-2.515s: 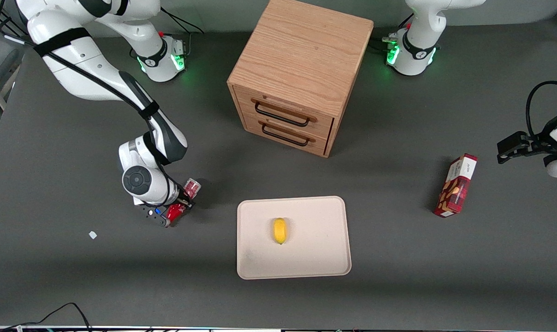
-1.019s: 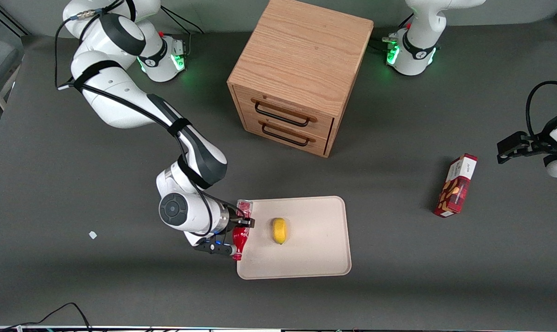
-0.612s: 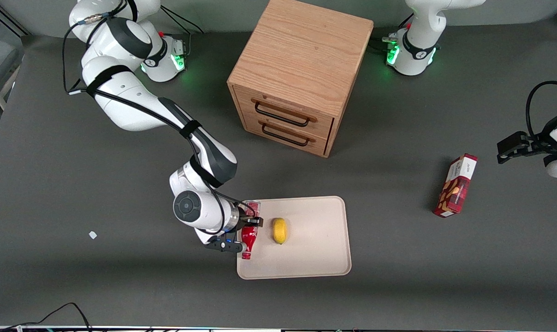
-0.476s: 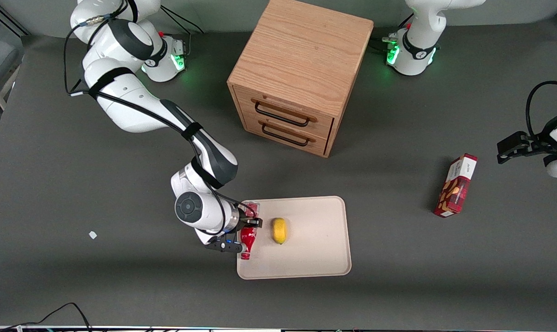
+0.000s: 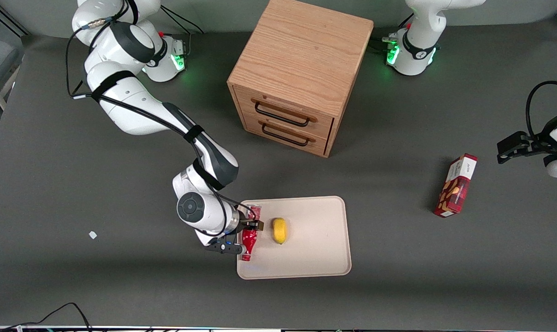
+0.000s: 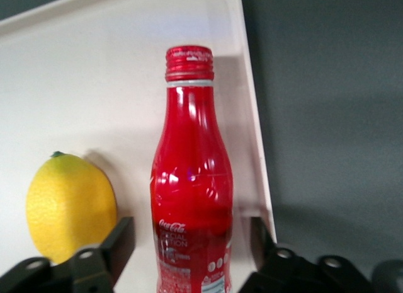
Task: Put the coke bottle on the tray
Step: 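Lower the bottle onto the tray and open the right gripper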
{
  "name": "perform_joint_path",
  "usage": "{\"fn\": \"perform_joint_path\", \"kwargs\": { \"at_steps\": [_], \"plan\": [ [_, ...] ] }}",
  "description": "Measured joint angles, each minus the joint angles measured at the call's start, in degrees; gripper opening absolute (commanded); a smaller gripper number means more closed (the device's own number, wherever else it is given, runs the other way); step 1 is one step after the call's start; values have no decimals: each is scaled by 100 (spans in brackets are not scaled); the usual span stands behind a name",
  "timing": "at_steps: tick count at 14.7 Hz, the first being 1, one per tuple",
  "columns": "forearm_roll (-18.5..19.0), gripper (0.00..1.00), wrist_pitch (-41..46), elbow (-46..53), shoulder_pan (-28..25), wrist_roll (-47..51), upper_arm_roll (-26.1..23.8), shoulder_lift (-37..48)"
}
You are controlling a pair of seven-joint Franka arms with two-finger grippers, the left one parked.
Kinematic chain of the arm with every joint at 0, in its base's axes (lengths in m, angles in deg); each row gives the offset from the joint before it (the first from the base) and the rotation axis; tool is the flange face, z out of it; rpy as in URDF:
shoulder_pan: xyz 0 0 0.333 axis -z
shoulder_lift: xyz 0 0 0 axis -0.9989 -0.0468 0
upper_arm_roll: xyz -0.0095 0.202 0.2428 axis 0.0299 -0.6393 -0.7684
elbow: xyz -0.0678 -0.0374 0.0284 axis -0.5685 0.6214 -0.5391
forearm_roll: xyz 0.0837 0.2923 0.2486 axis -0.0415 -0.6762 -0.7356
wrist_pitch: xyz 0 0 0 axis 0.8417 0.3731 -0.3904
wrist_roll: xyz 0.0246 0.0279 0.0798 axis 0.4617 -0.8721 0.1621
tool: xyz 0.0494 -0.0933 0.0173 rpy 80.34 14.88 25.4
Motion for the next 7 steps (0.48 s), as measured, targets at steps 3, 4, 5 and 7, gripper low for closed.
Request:
{"fn": "perform_joint_path", "kwargs": {
  "at_steps": [3, 4, 5, 7],
  "plan": [
    [34, 100, 14, 78, -15, 5, -2, 57],
    [48, 100, 119, 109, -8, 5, -1, 136],
    [60, 100, 401, 157, 0, 5, -3, 282],
    [83, 100, 1188, 260, 36, 5, -5, 797]
  ]
}}
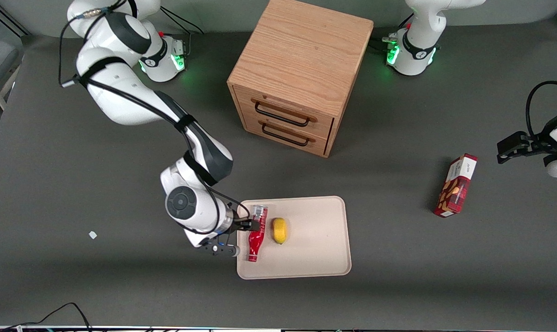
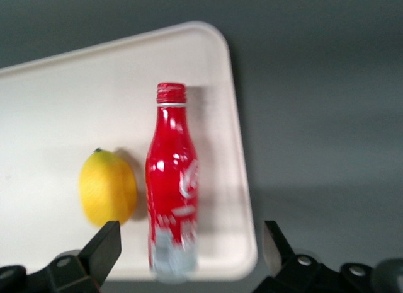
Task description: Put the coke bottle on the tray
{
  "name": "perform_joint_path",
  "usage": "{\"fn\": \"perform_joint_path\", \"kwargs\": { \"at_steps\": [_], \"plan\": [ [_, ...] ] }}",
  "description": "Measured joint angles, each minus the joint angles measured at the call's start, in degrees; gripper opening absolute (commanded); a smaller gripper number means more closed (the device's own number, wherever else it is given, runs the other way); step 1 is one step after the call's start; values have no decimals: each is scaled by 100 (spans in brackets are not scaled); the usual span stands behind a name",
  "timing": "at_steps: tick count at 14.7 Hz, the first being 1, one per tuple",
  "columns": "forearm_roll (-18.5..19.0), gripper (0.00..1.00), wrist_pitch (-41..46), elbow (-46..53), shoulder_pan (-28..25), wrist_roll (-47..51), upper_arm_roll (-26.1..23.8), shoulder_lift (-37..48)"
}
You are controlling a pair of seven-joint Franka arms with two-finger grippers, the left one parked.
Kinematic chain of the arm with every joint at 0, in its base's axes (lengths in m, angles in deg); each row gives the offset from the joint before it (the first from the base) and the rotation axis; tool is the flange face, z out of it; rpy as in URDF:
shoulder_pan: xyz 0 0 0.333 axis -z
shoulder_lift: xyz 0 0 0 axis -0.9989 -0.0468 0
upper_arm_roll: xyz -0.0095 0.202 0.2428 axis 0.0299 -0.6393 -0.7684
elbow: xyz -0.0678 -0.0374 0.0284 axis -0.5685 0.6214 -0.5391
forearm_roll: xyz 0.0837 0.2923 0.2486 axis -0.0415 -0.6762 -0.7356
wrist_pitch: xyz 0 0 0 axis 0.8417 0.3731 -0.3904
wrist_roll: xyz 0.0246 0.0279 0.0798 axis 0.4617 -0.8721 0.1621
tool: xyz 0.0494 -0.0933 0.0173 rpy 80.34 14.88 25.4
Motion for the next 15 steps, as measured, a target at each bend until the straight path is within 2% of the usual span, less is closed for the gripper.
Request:
{"fn": "perform_joint_path", "kwargs": {
  "at_steps": [4, 7, 9, 11, 13, 15],
  "plan": [
    [5, 100, 1855, 86, 349, -49, -7, 1518],
    [-79, 100, 2901, 80, 649, -610, 63, 2482],
    [-440, 100, 3434, 59, 702, -1179, 566, 3085],
    [-1057, 100, 3750, -198, 727, -1975, 1416, 3755],
    [-1581, 100, 3719, -1003, 758, -2582, 2253, 4553],
    [-1723, 100, 3230, -2233, 800, -2837, 2622, 5371]
  ]
}}
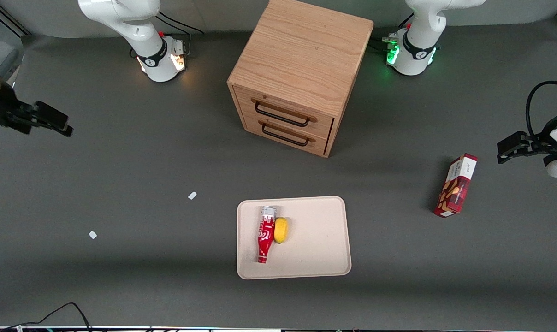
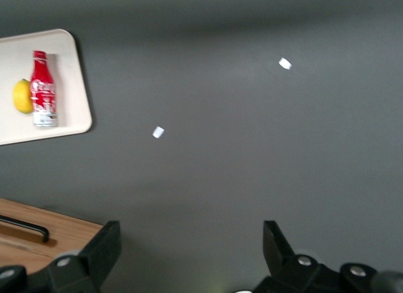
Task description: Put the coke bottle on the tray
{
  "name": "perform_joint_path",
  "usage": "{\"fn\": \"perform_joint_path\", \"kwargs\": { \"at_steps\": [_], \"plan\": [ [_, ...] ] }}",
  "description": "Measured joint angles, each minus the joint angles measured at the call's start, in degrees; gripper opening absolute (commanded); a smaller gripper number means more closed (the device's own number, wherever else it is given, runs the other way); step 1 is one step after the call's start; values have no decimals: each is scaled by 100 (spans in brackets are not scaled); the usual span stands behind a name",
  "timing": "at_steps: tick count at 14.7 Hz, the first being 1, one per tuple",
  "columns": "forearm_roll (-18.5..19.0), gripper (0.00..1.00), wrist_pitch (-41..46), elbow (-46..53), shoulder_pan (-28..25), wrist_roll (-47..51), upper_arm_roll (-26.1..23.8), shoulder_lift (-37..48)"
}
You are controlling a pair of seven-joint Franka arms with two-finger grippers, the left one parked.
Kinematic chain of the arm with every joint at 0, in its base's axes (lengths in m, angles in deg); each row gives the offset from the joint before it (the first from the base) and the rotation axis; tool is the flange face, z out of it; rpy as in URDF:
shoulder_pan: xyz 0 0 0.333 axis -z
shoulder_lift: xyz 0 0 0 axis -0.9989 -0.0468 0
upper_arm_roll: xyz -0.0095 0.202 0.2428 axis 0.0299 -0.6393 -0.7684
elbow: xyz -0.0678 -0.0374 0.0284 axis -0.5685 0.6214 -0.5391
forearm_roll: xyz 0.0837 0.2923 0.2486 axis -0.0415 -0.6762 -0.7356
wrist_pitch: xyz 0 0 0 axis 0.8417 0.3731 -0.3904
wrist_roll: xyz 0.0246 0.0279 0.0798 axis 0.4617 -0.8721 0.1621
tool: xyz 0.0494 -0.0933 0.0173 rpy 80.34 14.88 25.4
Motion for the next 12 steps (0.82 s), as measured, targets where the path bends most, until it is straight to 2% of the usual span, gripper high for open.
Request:
{"fn": "perform_joint_path", "kwargs": {
  "at_steps": [3, 5, 8, 12],
  "plan": [
    [-12, 100, -688, -1525, -34, -7, -10, 787],
    [-12, 100, -813, -1900, -85, -6, -65, 946],
    [-12, 100, -847, -1833, -110, 1, -107, 941],
    [-12, 100, -257, -1074, -109, 23, -102, 676]
  ]
}}
